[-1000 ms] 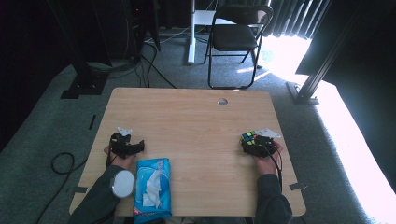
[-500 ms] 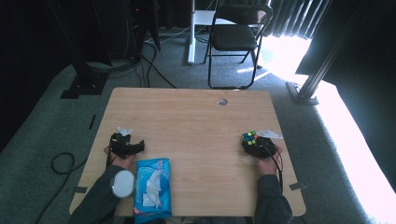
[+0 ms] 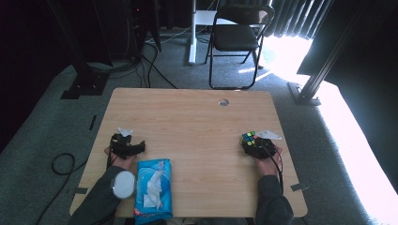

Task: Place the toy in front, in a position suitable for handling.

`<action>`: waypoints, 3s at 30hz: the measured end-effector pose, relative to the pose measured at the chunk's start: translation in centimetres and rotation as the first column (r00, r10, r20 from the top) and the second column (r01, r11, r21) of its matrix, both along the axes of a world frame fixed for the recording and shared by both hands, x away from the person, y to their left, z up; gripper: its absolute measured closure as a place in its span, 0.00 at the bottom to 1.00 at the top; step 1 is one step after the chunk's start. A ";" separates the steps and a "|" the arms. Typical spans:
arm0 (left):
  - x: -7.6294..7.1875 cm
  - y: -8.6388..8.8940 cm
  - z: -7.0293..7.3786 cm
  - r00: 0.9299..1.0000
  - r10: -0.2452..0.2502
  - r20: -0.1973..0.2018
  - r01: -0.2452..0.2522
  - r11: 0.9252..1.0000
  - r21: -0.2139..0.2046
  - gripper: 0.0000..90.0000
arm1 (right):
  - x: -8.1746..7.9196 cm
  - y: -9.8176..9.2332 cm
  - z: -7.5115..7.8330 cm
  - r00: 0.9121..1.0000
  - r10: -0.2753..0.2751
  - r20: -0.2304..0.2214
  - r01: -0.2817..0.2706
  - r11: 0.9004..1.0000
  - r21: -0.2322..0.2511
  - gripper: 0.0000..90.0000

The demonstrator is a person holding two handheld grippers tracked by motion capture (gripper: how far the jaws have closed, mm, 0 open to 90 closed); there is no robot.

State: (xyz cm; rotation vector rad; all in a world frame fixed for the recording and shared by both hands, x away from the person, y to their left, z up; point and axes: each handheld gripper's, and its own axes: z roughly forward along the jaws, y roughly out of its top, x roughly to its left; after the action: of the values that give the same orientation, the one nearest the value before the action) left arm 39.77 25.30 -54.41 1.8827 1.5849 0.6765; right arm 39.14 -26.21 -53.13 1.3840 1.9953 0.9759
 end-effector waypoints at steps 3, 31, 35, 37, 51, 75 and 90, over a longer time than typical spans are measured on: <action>0.0 0.0 0.0 1.000 0.000 0.000 0.000 1.000 0.000 0.20 | 0.0 0.4 0.2 1.000 0.010 0.007 -0.010 1.000 -0.001 0.37; 0.1 0.0 0.0 1.000 0.001 0.001 -0.001 1.000 0.000 0.20 | 0.2 7.2 0.5 0.979 0.204 0.001 -0.204 0.979 -0.005 0.37; 0.1 0.0 0.0 1.000 0.000 0.001 0.000 1.000 0.000 0.20 | 0.3 8.5 0.6 0.971 0.238 0.001 -0.238 0.971 -0.007 0.37; 0.1 0.0 0.0 1.000 0.001 0.002 -0.001 1.000 0.000 0.20 | 0.4 9.0 0.6 0.969 0.247 0.000 -0.247 0.969 -0.006 0.38; 0.3 -0.1 0.0 1.000 -0.001 0.001 0.001 1.000 0.003 0.20 | 0.8 11.4 0.5 0.959 0.282 0.000 -0.282 0.959 0.002 0.37; 0.4 -0.1 0.0 1.000 -0.004 0.003 0.004 1.000 0.000 0.20 | 2.0 14.9 0.1 0.939 0.343 -0.012 -0.343 0.939 0.001 0.37; 0.4 -0.1 0.0 1.000 -0.003 0.003 0.003 1.000 -0.001 0.20 | 2.6 15.4 0.0 0.927 0.375 -0.025 -0.374 0.927 0.033 0.30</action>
State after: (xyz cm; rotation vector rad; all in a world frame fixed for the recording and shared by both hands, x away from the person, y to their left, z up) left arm 40.16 25.19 -54.42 1.8823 1.5796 0.6764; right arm 41.74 -10.79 -53.12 1.0527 2.3305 1.1535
